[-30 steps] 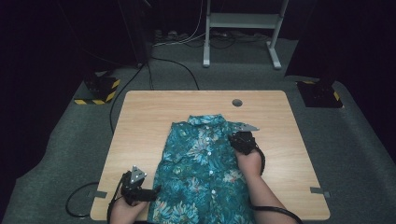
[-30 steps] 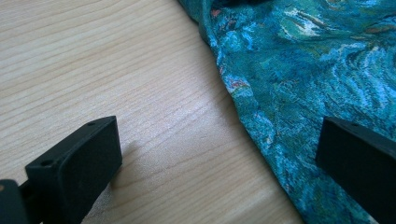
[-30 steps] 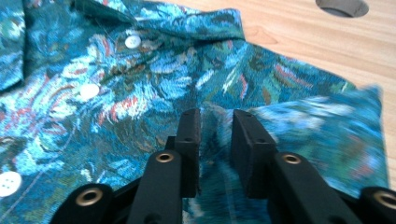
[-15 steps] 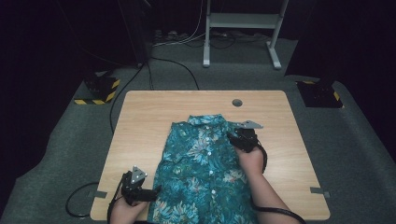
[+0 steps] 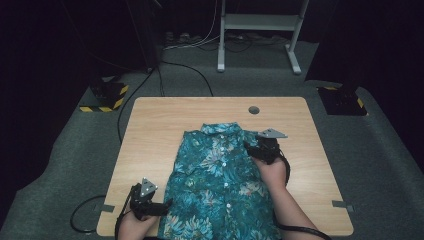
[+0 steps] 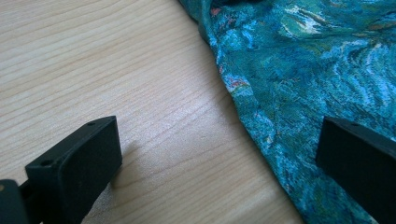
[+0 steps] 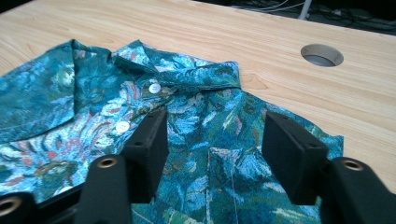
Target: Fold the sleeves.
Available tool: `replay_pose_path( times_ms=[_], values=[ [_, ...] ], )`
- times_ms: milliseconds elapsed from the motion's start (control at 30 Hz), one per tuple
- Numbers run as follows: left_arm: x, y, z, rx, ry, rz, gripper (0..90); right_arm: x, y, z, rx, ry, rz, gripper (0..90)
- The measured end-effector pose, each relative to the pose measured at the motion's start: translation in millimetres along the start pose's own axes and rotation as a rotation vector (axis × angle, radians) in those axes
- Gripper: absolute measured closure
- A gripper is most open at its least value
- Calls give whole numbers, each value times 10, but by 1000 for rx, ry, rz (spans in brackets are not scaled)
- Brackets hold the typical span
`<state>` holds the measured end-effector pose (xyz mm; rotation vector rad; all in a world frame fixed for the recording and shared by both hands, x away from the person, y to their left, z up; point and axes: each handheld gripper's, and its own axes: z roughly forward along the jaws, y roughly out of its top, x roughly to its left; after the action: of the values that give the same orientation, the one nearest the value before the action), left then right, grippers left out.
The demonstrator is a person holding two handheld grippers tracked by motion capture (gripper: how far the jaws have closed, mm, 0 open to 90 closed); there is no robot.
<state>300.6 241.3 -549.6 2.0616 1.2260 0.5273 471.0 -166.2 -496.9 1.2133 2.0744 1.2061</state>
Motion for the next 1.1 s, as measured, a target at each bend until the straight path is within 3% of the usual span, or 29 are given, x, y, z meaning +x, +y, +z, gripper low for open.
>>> replay_pose_path(
  times_ms=[367,867,1100],
  values=[
    [-1,0,1,1,1,1,6,-101,-60,-214,-31,-1,25,216],
    [-3,1,2,1,3,1,4,-276,-270,-463,-39,-13,35,99],
    [-4,1,2,1,3,1,4,-357,-408,-588,-35,-27,34,85]
  ],
)
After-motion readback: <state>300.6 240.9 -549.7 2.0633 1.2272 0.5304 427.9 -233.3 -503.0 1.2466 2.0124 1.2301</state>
